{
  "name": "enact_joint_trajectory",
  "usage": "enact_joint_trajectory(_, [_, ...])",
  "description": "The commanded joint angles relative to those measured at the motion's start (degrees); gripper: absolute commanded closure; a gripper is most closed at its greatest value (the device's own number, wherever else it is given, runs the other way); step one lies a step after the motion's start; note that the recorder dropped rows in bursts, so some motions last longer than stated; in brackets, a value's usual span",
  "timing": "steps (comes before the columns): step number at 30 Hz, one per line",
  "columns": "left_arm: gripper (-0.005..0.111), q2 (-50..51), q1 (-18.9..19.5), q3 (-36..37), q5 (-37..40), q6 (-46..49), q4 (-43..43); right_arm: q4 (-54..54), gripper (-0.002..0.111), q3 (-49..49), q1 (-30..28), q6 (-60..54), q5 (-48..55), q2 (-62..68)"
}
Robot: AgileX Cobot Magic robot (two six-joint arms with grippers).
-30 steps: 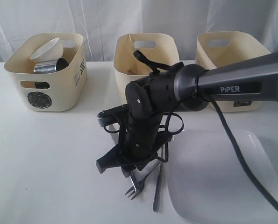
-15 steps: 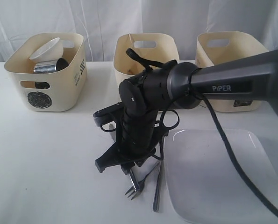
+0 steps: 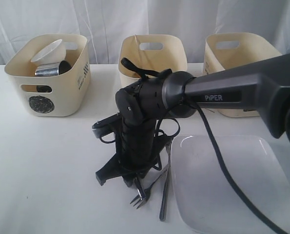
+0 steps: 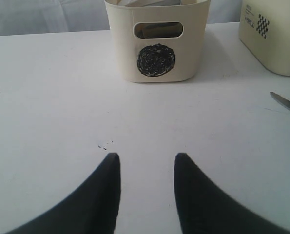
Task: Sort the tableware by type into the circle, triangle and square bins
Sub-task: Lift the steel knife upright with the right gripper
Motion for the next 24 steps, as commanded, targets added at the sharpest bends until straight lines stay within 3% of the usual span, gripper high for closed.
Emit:
enact_joint_trajectory(1, [0.065, -0.3, -0.1, 0.2, 0.2, -0.1, -0.4, 0.2, 0.079, 0.0, 0.2, -0.5, 0.9, 0.7])
enact_joint_trajectory(7, [0.065, -0.3, -0.1, 0.2, 0.2, -0.1, -0.4, 0.7, 0.108, 0.0, 0.2, -0.5, 0.1, 0.7])
enact_joint_trajectory(15, [0.065, -0.3, -0.1, 0.2, 0.2, -0.1, -0.4, 3.0, 0.108, 0.0, 0.7, -0.5, -2.3, -1.7])
enact_joint_trajectory(24, [0.065, -0.3, -0.1, 0.2, 0.2, -0.1, -0.4, 3.3, 0.108, 2.7, 2.0, -0.3, -11.4, -14.6])
